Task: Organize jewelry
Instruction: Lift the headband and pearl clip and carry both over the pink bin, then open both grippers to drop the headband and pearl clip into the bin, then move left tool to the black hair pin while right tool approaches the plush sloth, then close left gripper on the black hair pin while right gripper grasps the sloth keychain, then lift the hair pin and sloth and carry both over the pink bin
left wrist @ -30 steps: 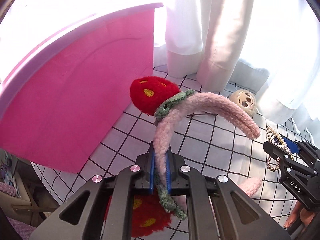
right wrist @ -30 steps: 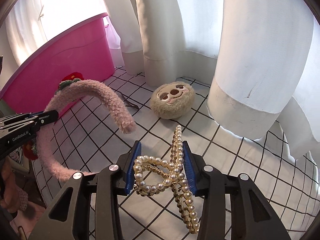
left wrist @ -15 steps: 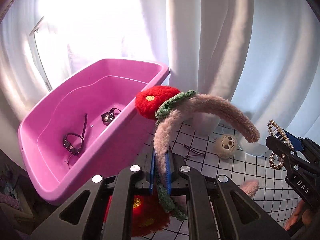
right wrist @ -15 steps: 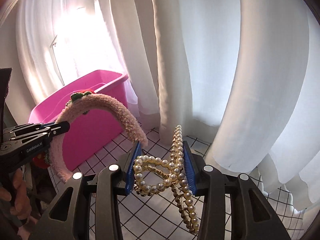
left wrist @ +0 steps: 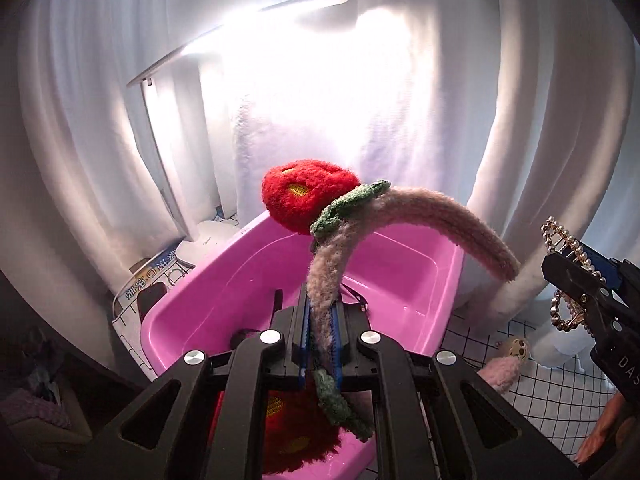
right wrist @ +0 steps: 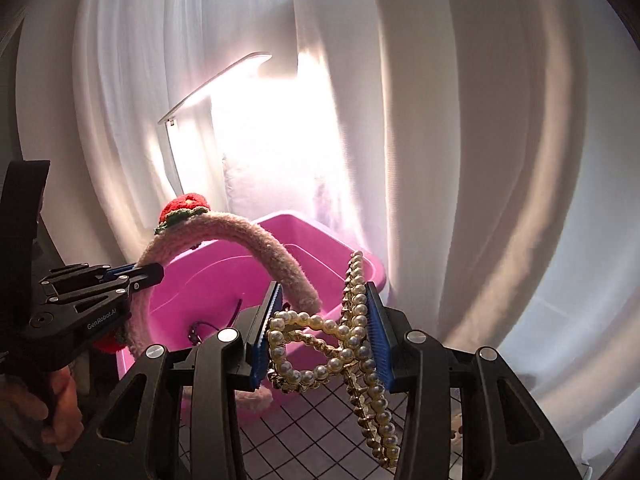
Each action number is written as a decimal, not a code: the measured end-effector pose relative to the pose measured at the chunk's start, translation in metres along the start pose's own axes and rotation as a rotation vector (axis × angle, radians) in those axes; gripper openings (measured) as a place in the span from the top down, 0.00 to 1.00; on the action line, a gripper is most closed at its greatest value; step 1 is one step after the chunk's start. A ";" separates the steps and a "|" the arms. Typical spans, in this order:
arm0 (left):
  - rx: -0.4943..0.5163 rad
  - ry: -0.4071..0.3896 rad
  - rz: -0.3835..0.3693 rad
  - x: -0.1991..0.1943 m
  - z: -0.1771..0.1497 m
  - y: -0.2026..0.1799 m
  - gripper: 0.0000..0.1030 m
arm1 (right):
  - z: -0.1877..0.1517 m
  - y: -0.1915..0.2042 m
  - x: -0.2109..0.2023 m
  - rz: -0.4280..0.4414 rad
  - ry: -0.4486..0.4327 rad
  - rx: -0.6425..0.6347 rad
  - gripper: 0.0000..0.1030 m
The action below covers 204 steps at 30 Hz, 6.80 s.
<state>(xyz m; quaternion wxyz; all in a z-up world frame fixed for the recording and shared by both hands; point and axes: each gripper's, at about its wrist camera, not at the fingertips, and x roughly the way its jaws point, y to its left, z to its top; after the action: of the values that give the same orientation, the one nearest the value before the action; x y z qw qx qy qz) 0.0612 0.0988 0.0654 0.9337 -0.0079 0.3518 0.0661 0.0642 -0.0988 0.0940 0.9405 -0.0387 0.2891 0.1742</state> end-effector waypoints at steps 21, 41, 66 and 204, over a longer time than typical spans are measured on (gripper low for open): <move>-0.012 0.262 0.085 0.129 -0.008 0.096 0.86 | 0.012 0.072 0.198 0.028 0.350 0.046 0.61; 0.041 0.247 0.079 0.126 -0.013 0.080 0.15 | 0.016 0.075 0.205 -0.002 0.352 0.060 0.51; 0.110 0.134 -0.056 0.073 -0.002 0.002 0.06 | 0.011 0.021 0.065 -0.117 0.141 0.218 0.46; 0.077 0.013 -0.137 0.055 -0.038 -0.112 0.97 | -0.066 -0.062 0.003 -0.304 0.030 0.190 0.51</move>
<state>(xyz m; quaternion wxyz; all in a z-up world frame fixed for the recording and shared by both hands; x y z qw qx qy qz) 0.0917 -0.0079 -0.0033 0.9334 0.0034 0.3587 -0.0115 0.0529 -0.1670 0.0360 0.9511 0.0044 0.3089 0.0015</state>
